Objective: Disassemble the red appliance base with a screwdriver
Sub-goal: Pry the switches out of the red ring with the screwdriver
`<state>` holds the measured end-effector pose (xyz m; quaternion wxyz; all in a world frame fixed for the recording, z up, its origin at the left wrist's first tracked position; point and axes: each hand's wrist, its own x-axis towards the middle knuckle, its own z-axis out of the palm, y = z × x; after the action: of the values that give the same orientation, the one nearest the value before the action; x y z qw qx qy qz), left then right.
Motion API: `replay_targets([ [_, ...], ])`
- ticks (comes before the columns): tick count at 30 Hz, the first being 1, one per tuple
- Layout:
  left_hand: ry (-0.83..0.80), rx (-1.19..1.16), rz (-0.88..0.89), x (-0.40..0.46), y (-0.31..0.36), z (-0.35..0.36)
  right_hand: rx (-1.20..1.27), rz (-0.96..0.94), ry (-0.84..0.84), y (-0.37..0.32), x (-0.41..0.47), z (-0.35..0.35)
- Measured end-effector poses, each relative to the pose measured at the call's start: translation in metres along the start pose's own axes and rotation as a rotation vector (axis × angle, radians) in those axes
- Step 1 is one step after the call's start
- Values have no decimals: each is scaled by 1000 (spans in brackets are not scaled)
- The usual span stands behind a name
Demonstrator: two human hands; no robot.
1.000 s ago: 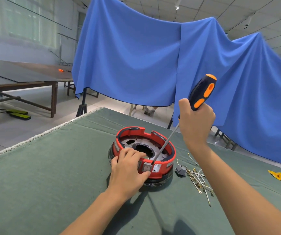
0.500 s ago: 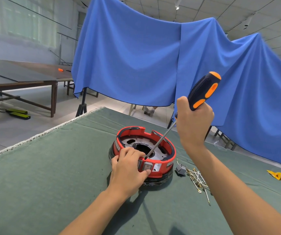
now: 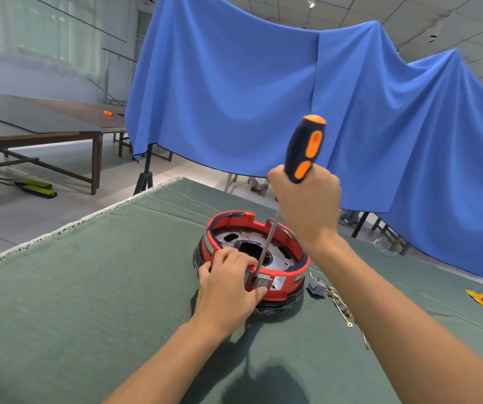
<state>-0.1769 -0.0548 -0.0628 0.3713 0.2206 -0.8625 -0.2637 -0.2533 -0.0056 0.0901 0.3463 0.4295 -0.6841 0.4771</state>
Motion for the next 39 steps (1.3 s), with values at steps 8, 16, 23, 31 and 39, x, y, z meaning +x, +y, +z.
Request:
replay_targets([
  [8,2,19,-12,4,0,3,-157,43,-167,-3,17,31],
  [16,-17,-44,-38,4,3,2,-234,100,-217,8,26,45],
  [23,-11,-38,-13,4,2,1,-157,166,-229,11,26,36],
  [31,-8,-28,19,2,0,0,96,351,93,33,12,-29],
  [39,63,-88,32,-1,3,1,317,742,464,79,-33,-69],
])
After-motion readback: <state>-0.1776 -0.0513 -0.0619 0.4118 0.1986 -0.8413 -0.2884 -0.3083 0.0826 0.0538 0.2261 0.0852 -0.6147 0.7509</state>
